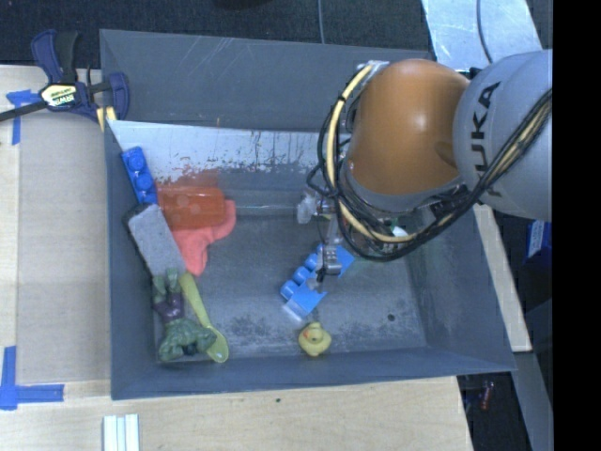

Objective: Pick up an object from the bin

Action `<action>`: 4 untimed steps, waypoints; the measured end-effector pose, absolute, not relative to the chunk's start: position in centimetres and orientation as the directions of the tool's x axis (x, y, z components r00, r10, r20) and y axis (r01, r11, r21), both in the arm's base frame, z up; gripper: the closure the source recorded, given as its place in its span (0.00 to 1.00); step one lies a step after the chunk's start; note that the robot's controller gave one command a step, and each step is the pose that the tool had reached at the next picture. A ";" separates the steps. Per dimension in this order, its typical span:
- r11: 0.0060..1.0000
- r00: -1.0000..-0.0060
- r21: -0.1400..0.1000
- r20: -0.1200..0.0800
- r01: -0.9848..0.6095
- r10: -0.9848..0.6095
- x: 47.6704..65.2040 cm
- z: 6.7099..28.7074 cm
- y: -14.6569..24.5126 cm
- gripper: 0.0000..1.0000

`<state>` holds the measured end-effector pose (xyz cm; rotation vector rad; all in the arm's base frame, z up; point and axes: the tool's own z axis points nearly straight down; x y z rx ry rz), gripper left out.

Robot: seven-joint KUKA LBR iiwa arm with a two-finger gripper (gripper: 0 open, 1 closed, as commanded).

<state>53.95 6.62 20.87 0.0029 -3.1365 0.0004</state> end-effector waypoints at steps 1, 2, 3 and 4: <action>1.000 -1.000 0.001 -0.003 0.000 0.000 54.1 21.3 6.6 0.00; 0.993 -0.993 0.000 -0.013 -0.120 -0.120 52.9 18.3 5.0 0.00; 0.994 -0.994 0.001 -0.002 -0.107 -0.107 50.9 15.7 3.8 0.00; 1.000 -1.000 0.000 -0.004 0.020 0.020 51.6 12.1 2.6 0.00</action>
Offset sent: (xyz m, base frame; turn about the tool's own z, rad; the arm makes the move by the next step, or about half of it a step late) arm -0.0346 -0.0471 -0.0801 -0.2897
